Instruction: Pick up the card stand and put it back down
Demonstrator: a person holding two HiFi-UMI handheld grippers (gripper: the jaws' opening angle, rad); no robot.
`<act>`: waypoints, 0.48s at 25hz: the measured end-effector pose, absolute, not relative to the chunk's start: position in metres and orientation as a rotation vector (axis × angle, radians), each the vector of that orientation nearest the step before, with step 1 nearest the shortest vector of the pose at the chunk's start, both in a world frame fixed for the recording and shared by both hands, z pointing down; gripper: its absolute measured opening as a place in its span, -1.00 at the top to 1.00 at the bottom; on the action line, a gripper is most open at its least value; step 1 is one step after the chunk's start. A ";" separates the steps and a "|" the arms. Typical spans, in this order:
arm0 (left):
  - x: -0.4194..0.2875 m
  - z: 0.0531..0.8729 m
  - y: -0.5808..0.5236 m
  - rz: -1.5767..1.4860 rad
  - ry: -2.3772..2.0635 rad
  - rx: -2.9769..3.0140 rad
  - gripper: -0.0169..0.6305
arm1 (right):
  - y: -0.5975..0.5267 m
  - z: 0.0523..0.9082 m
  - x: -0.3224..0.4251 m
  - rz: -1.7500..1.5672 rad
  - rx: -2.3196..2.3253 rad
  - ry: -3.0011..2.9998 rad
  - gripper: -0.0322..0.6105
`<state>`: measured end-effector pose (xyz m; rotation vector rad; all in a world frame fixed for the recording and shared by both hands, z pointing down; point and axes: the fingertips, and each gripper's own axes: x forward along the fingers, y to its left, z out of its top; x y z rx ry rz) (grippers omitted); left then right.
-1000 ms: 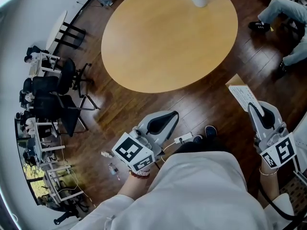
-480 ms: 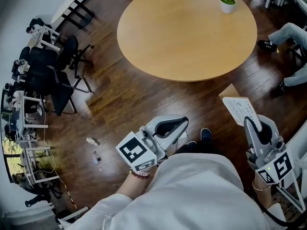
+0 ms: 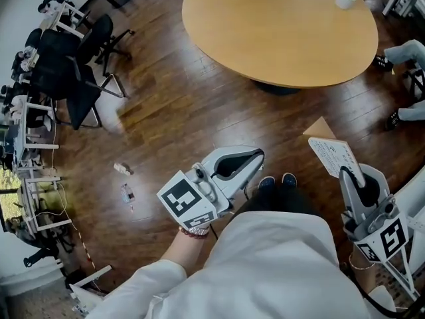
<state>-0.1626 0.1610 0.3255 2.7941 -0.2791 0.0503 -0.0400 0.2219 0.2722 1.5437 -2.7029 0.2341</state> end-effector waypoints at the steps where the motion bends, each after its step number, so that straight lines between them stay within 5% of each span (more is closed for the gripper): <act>1: -0.163 0.322 0.165 0.046 -0.291 2.807 0.96 | 0.224 0.270 -0.041 0.230 1.547 -2.710 0.84; 12: -0.134 0.268 0.219 -0.044 -0.188 2.936 0.96 | 0.272 0.241 -0.037 0.130 1.562 -2.736 0.84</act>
